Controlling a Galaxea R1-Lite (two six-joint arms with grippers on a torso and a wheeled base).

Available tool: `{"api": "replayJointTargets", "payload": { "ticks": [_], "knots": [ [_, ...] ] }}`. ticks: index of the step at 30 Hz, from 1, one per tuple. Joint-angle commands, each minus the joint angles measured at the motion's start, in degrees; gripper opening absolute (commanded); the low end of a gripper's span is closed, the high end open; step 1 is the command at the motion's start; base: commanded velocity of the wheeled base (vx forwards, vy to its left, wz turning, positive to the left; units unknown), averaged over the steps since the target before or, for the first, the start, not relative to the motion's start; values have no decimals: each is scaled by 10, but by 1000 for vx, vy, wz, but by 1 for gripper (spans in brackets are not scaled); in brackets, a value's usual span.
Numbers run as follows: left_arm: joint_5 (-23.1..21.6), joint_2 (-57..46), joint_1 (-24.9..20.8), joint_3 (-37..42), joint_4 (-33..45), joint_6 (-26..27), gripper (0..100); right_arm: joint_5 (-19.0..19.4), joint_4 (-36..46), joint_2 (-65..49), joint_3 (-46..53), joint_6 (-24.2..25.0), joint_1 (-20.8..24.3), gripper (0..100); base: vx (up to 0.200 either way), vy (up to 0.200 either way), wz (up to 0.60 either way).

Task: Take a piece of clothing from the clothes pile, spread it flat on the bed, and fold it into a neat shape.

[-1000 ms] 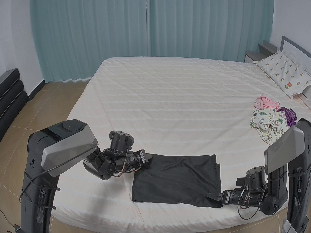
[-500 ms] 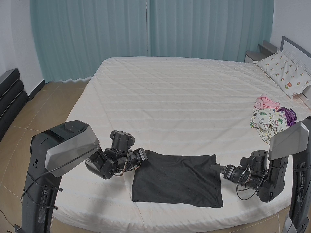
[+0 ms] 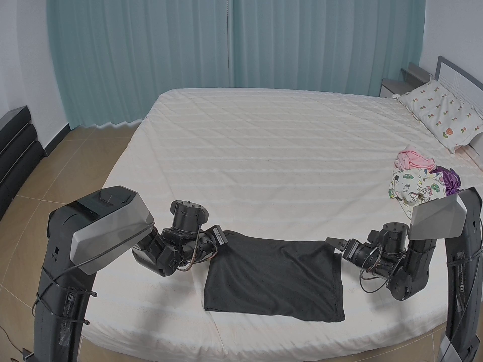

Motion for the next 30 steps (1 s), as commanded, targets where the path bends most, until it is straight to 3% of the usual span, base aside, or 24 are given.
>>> {"api": "replayJointTargets", "payload": {
  "ticks": [1, 9, 10, 17, 30],
  "knots": [
    [1, 0, 1, 1, 0, -1, 0, 0, 26, 14, -57, 1, 13, 100, 0, 0, 0],
    [1, -1, 0, 5, 0, -1, 0, -1, 43, 31, -95, 1, 32, 100, 0, 0, 0],
    [1, -1, 0, 5, 0, -1, 0, -1, 48, 29, -94, 0, 32, 0, 0, 0, 0],
    [2, 0, 1, 5, 1, -1, 0, -17, 68, 21, -84, -7, 29, 0, 0, 0, 0],
    [13, 5, 2, -4, 5, 0, 0, -31, 13, 29, -53, 1, 8, 0, 0, 0, 0]
  ]
}}
